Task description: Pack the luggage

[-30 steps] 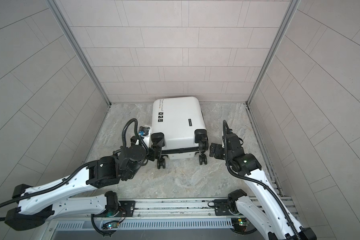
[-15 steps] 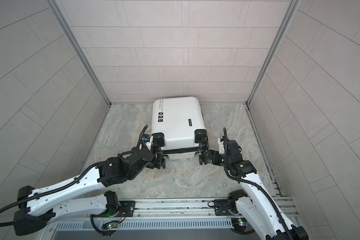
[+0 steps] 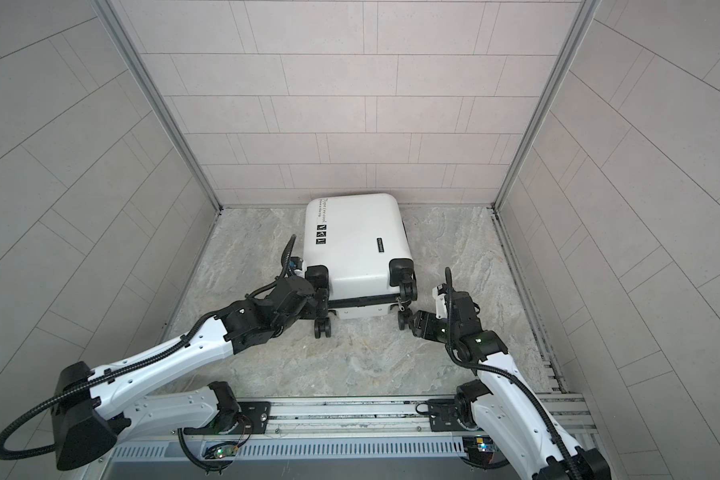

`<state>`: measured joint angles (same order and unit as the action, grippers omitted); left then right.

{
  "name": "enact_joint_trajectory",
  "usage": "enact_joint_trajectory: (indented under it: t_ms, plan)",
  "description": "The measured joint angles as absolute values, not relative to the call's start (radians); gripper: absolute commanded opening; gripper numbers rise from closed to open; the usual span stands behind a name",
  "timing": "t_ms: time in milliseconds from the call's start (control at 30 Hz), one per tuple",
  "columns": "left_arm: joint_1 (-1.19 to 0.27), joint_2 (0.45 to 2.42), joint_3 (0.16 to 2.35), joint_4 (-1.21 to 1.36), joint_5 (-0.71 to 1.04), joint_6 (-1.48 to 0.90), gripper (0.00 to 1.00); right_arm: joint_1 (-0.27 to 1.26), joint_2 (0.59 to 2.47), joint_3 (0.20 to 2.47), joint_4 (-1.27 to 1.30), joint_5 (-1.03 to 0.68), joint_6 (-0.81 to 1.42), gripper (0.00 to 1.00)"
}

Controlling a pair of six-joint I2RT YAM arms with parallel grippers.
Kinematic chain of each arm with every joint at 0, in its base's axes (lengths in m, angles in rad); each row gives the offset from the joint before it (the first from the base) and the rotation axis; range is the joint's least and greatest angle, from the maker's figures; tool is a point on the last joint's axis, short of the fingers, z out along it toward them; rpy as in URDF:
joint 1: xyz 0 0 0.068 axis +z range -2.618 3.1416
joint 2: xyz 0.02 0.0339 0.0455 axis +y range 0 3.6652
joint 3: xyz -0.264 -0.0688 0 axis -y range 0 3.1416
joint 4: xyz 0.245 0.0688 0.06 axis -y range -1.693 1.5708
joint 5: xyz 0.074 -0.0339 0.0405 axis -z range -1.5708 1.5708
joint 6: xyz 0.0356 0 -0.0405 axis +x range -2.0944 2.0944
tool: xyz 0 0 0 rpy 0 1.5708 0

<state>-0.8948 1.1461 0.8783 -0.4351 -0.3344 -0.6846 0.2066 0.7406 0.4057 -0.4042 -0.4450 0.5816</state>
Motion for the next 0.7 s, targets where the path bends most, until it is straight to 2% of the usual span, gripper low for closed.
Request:
enact_joint_trajectory:
  t_ms: [133, 200, 300, 433, 700]
  plan:
    - [-0.895, 1.204, 0.879, -0.415, -0.294, -0.685, 0.83, 0.207, 0.73, 0.385, -0.345, -0.489, 0.581, 0.73]
    - [-0.895, 1.221, 0.879, -0.419, -0.295, -0.685, 0.74, 0.207, 0.728, 0.371, -0.311, -0.513, 0.581, 0.73]
    - [-0.892, 1.225, 0.882, -0.424, -0.297, -0.687, 0.49, 0.207, 0.723, 0.338, -0.254, -0.557, 0.581, 0.73]
    - [-0.868, 1.247, 0.91, -0.441, -0.314, -0.728, 0.01, 0.207, 0.716, 0.308, -0.188, -0.606, 0.584, 0.73]
    - [-0.853, 1.262, 0.987, -0.535, -0.263, -0.713, 0.0, 0.207, 0.719, 0.302, -0.047, -0.645, 0.616, 0.71]
